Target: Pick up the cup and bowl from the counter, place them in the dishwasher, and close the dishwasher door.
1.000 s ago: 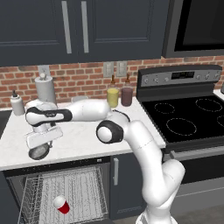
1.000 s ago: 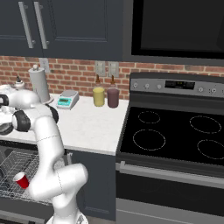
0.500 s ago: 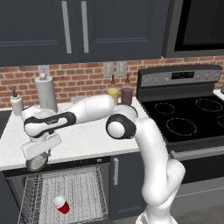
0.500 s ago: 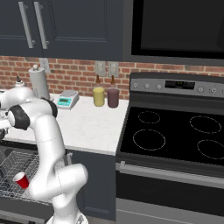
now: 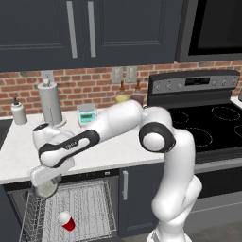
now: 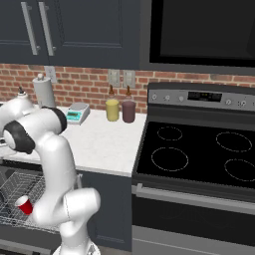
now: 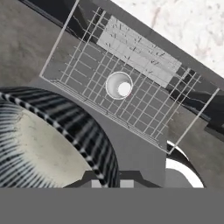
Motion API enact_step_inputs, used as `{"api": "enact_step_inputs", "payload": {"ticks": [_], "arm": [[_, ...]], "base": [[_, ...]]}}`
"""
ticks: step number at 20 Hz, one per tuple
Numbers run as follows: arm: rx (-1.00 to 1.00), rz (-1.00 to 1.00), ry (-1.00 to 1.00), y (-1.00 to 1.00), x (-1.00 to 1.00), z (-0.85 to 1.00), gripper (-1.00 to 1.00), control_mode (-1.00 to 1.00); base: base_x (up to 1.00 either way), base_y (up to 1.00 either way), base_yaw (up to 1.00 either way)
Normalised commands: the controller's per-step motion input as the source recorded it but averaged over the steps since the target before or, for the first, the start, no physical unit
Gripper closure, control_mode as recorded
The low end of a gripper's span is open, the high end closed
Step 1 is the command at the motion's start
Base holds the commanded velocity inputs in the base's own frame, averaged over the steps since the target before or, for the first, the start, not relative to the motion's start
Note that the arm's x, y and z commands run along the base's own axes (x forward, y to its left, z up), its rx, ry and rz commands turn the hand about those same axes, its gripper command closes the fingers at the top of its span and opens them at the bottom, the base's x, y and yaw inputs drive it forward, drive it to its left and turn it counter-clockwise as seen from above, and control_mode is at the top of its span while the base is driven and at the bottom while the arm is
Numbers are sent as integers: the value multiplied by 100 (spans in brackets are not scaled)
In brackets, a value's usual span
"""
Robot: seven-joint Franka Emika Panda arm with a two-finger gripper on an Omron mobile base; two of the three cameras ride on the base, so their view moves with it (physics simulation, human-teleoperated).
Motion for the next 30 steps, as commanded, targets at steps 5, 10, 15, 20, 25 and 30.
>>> {"api": "enact_step_inputs", "payload": {"ticks": [5,10,15,20,25,30], "arm": [[22,-5,-10,-66,-48,11,100,-100],[17,-8,-11,-51,-56,0,100,-100],[14,-8,-8,-34,-50,0,100,-100],[12,-8,-7,-33,-48,0,100,-100],[7,-12,-5,-26,-41,0,100,-100],[0,-26,6,-1,-2,0,100,-100]], "base": [[0,0,0],[0,0,0],[0,0,0],[0,0,0],[0,0,0],[0,0,0]]}}
